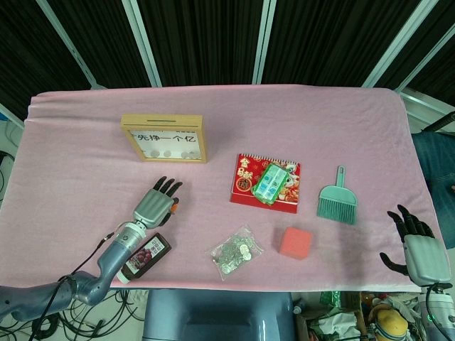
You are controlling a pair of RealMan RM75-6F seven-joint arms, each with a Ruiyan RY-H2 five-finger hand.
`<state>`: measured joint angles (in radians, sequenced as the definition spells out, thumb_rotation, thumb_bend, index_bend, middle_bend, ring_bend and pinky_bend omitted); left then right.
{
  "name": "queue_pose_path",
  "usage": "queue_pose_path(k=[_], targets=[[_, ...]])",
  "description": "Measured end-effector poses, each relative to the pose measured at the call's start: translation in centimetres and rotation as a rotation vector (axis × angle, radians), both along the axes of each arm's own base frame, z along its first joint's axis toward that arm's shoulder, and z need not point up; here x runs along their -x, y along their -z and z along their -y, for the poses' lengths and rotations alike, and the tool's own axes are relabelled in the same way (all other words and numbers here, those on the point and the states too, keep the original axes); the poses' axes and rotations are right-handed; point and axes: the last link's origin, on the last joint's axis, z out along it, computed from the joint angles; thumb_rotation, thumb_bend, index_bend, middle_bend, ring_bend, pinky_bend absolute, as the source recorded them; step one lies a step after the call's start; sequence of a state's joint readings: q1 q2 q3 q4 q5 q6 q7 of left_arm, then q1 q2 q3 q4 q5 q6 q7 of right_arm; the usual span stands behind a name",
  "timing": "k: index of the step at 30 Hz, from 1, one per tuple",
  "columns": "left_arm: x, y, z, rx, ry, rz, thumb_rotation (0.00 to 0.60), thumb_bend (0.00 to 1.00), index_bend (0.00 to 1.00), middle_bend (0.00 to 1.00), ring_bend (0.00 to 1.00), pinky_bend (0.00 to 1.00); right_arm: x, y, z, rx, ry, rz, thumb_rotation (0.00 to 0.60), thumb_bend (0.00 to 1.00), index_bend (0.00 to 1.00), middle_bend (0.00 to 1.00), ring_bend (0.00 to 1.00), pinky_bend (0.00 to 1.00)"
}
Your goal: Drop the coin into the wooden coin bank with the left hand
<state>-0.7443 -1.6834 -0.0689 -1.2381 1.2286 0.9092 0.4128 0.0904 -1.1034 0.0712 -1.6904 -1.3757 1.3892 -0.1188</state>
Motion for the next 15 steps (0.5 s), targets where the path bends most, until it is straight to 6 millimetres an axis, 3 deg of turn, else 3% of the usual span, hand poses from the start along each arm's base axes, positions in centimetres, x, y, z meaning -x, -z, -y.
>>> queue_pose_path(k=[15], targets=[[0.19, 0.02, -0.18, -0.005, -0.013, -0.008, 0.600, 0.46, 0.57, 0.10, 0.00, 0.00, -0.01, -0.03, 0.02, 0.004, -0.002, 0.002, 0.600, 0.16, 0.15, 0.02, 0.10, 0.16]])
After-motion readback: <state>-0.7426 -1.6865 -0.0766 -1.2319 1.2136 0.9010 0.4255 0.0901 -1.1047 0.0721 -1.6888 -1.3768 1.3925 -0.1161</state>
